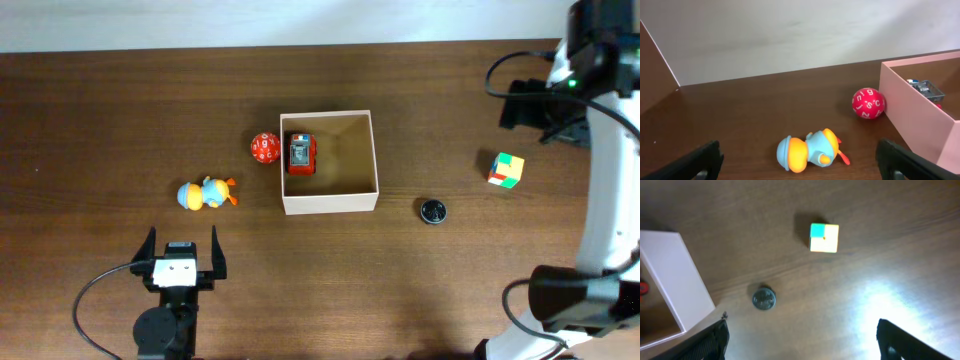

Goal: Pack container
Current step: 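Raise the right gripper out of the box and move toward the cube, then lower the right gripper onto the Rubik's cube and close on it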

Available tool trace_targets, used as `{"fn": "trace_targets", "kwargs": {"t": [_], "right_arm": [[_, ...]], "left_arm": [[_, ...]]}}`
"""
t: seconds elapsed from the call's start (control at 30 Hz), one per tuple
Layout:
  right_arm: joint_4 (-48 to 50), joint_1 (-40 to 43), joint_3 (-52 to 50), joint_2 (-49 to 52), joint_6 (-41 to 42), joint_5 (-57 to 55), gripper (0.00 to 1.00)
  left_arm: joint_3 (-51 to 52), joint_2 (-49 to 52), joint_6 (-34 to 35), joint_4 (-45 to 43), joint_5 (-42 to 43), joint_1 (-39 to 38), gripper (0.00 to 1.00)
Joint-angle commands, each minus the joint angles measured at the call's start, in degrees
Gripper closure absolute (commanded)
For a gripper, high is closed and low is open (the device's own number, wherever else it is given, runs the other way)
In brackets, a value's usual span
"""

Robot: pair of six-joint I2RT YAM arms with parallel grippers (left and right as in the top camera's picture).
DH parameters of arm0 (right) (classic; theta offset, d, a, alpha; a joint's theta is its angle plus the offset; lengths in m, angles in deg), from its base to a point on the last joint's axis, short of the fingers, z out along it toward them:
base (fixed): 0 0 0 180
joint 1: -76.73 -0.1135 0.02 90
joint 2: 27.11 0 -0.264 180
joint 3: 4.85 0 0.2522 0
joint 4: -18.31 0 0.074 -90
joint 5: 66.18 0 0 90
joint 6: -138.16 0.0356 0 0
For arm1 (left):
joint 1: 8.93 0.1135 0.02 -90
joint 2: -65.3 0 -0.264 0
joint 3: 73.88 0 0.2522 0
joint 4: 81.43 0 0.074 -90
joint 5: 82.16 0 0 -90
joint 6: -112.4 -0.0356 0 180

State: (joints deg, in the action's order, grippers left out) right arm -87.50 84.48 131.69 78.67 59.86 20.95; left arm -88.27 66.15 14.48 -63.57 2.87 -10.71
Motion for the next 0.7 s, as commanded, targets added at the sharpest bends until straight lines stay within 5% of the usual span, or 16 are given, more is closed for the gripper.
{"fn": "trace_targets", "kwargs": {"t": [0.0,0.3,0.67], "right_arm": [[3.3,-0.3,-6.0,0.9,2.1,1.7,0.12],[19.7,-0.9,-24.8,0.9,5.1,5.1,0.12],[29.9,-0.9,-30.8,0.9,12.0,-9.8,0.12]], "left_arm": [[0.1,-0.4,-0.7,0.2,-0.5,0.2,0.01],[0.1,-0.4,-0.8,0.2,-0.5,0.2,0.01],[0.1,-0.4,-0.7,0.2,-0.5,0.2,0.01]]}}
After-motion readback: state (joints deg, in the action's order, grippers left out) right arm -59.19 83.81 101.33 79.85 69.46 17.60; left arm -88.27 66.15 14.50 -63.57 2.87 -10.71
